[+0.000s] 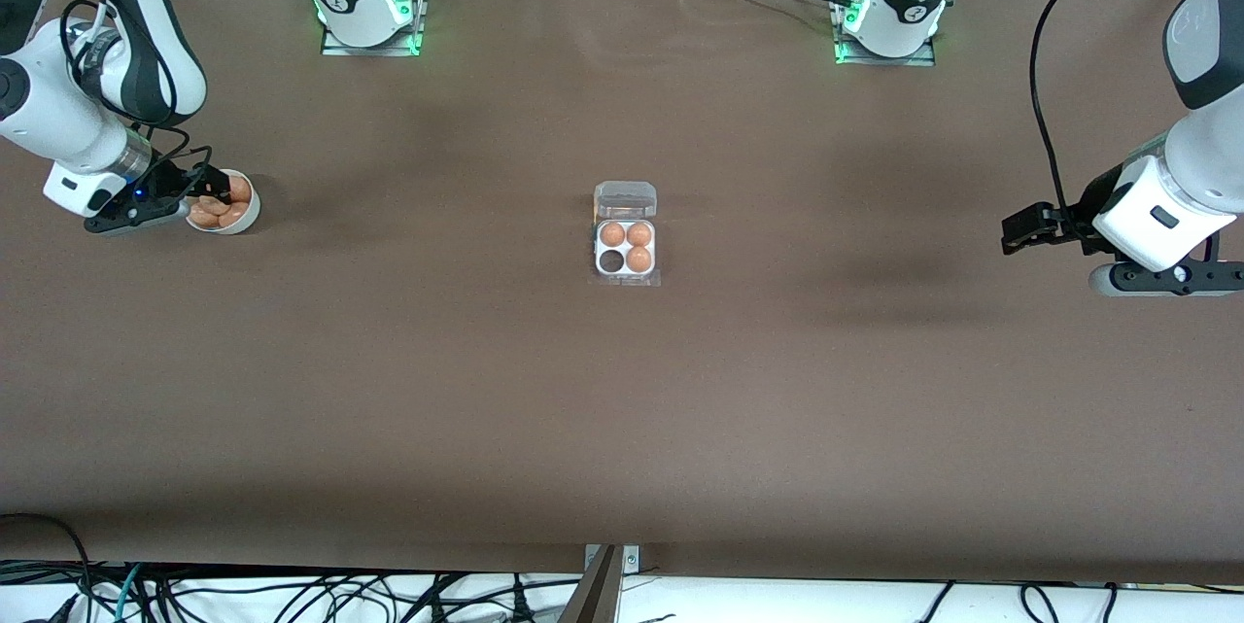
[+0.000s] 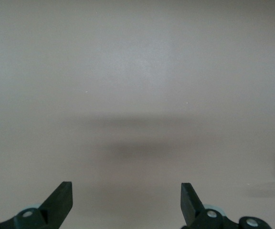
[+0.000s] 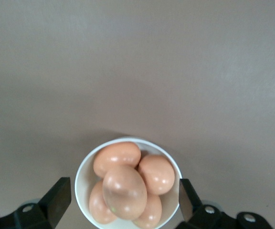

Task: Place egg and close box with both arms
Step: 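Close the right gripper on one brown egg in the bowl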

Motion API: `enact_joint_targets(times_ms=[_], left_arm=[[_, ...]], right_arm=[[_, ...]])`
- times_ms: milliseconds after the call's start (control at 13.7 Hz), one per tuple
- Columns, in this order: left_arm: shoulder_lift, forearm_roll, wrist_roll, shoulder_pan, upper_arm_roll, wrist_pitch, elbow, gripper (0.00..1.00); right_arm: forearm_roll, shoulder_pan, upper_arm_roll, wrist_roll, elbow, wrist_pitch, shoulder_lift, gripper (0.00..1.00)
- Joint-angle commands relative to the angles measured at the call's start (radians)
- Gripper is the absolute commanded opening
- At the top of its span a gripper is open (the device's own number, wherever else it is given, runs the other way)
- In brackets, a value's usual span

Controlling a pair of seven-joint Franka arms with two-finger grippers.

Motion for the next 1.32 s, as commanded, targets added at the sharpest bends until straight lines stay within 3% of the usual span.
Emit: enact_joint_targets(times_ms=[0,292,512,1023,1242], left_arm=[[0.003,-0.015,0.01,0.005,-0.001,-0.017,0.016,1.0],[0.005,-0.015,0.01,0.004,-0.001,-0.017,0.014,1.0],[0.005,-0.015,0.01,0.004,-0.001,-0.017,0.011,1.0],[0.005,-0.017,0.01,0.004,-0.001,-0.017,0.011,1.0],[0.005,-0.015,0.008,0.004,-0.001,-0.017,0.009,1.0]], right_arm=[[-0.009,-0.015,-0.008,-0.057,-0.03,0.025,-0.009,1.0],[-0.006,-0.011,-0.016,-0.052,-0.029,0.053,0.033,0.94],[-0.003,-0.006,-0.016,-0.046,-0.029,0.056,0.043,0.84],[-0.002,0.006,-0.014,-0.029,-0.029,0.028,0.043,0.41],[0.0,0.006,-0.014,-0.029,-0.029,0.022,0.043,0.39]])
